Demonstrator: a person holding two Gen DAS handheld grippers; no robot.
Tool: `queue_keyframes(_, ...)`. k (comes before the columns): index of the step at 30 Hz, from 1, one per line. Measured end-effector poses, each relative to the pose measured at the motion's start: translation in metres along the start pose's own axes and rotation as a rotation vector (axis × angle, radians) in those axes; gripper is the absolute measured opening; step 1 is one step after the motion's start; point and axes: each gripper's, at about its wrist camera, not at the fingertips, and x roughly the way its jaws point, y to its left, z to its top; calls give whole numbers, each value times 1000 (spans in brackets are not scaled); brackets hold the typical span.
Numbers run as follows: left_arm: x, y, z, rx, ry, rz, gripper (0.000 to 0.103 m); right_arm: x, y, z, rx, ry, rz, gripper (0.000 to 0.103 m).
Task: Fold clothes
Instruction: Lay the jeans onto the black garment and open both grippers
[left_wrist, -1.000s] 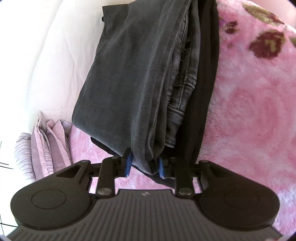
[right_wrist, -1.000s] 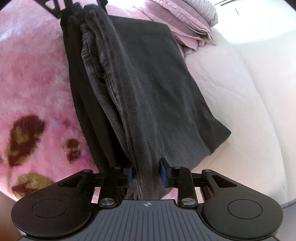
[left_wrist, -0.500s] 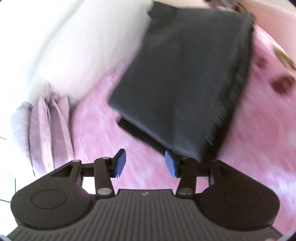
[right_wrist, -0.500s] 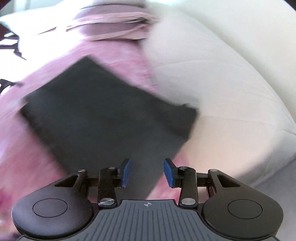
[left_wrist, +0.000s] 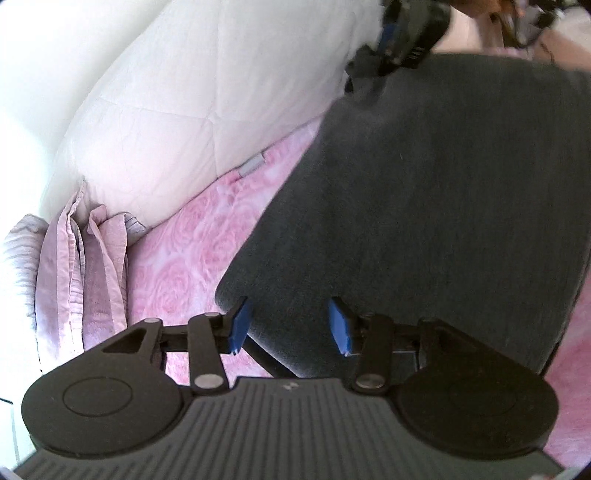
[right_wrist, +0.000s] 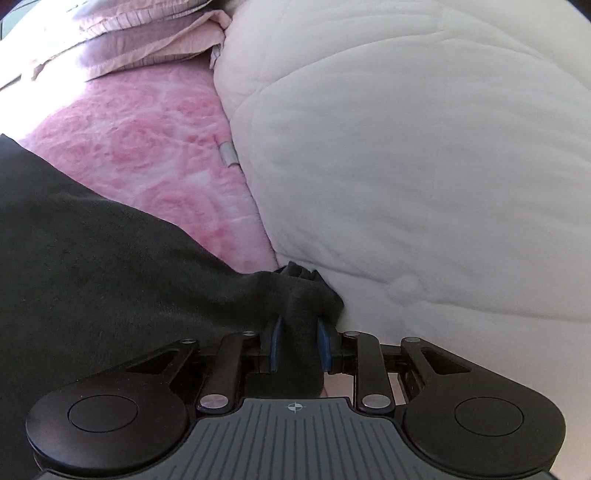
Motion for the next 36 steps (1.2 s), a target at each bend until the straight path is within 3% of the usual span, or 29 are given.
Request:
queue_keyframes(6,14,34,4,-162,14,-17,40,-40,6,-13,48,-20,20,26)
queue_keyframes(9,41,33,3,-160,64,-60,40,-39,23,-22,28,3,62,28)
queue_keyframes(11,48,32,3,-104,59,-75,42,-36,31,-32,-2,27,83,29)
queue_keyframes(17,3,43,-8,-93,54,-87,40,-76,32,-43,31,10,90,29)
queue_keyframes(22,-35,1,-38,-129,71,-259,40,-101,49,-72,76,40,126,29)
queue_keyframes(23,-34,-10,-42,-115,69,-256,31,-102,53,-78,79,53,130,29)
queue_keyframes(26,-30,-31,-49,-87,64,-221,30,-94,57,-94,100,74,132,29)
queue_keyframes(33,-60,-30,-46,-129,79,-219,31,-116,61,-91,129,85,118,29)
queue_keyframes(36,-47,-38,-54,-123,89,-220,31,-109,68,-101,126,120,128,30)
